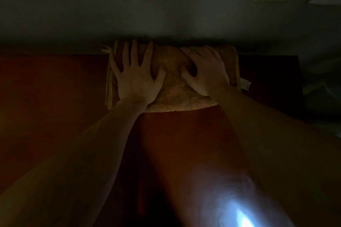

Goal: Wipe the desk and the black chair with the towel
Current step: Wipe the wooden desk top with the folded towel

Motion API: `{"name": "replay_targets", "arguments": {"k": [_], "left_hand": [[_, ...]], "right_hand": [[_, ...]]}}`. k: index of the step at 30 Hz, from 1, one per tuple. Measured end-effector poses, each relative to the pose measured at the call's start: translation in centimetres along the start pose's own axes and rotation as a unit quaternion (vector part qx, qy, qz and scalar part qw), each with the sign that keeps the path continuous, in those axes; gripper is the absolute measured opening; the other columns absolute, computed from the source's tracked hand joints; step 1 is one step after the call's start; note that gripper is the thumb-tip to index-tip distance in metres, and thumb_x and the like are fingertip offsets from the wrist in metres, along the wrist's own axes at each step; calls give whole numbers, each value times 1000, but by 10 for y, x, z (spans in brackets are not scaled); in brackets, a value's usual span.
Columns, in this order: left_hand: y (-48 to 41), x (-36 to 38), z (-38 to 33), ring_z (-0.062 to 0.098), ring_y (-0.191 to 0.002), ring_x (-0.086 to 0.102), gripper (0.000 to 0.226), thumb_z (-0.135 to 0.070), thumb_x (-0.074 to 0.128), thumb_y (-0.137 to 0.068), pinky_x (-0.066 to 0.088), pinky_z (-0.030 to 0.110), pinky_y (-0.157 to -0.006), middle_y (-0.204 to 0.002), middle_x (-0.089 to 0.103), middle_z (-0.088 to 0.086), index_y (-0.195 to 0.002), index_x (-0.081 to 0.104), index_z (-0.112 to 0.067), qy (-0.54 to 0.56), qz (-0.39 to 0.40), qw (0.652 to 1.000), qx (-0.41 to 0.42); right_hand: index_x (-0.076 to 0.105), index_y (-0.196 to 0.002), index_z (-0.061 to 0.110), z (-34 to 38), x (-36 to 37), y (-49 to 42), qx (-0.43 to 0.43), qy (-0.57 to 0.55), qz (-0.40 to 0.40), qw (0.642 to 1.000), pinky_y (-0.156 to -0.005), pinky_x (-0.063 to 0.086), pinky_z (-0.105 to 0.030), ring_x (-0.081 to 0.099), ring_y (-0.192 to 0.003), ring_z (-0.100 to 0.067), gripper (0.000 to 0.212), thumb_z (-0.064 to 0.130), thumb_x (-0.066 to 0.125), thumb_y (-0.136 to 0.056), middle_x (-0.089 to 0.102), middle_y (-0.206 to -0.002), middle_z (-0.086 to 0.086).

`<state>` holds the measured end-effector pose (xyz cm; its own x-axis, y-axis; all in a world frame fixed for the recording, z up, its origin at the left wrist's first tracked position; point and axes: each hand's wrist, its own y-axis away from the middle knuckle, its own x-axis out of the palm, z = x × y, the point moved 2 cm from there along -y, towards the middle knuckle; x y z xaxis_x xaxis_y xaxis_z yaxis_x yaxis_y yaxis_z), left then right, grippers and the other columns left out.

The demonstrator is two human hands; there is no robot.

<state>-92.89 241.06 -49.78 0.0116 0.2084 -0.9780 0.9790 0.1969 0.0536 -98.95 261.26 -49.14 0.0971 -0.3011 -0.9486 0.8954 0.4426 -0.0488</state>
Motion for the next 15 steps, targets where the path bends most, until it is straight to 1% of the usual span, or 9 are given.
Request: {"name": "replay_targets", "arguments": {"k": [2, 4, 7, 10, 12, 15], "left_hand": [[-4, 2, 0, 32, -159, 9, 75, -69, 22, -98, 1, 68, -124, -173, 14, 11, -164, 17, -36, -3, -10, 1000, 0], [-2, 4, 1, 32, -159, 11, 75, -67, 21, -98, 0, 67, -124, -173, 15, 11, -165, 16, -34, -7, -21, 1000, 9], [11, 7, 1, 32, -160, 10, 73, -63, 21, -100, -1, 64, -125, -173, 14, 12, -166, 17, -32, -3, -52, 998, 25], [39, 8, 6, 31, -160, 11, 73, -62, 23, -100, -1, 64, -126, -171, 19, 15, -164, 24, -28, -5, -64, 997, 32], [67, 10, 11, 32, -160, 12, 73, -63, 23, -101, 1, 64, -126, -170, 21, 16, -164, 25, -27, -9, -63, 997, 36], [106, 8, 22, 32, -159, 14, 72, -64, 24, -102, 3, 63, -126, -170, 22, 16, -163, 25, -26, -18, -53, 997, 53]], "right_hand": [[54, -148, 22, 2, 1, 0, -6, 8, -14, 1000, -123, 24, -39, 51, -135, -22, 65, 57, 40, -95, 60, -144, -3], [50, -150, 22, 4, 2, 2, -16, 11, -10, 1000, -125, 22, -40, 47, -140, -22, 66, 56, 40, -96, 55, -150, -3], [39, -158, 21, 5, 6, 11, -16, 69, -12, 997, -128, 14, -44, 31, -152, -21, 69, 57, 36, -98, 41, -162, -4], [25, -163, 22, 18, 9, 35, -9, 110, 3, 994, -128, 7, -48, 16, -158, -20, 75, 61, 28, -100, 23, -170, -3], [20, -164, 22, 31, 13, 59, -3, 114, 14, 993, -128, 5, -51, 12, -158, -20, 77, 62, 27, -99, 18, -171, -3], [18, -164, 22, 51, 15, 98, 16, 108, 24, 994, -128, 5, -53, 11, -159, -20, 79, 63, 27, -97, 16, -172, -3]]}}
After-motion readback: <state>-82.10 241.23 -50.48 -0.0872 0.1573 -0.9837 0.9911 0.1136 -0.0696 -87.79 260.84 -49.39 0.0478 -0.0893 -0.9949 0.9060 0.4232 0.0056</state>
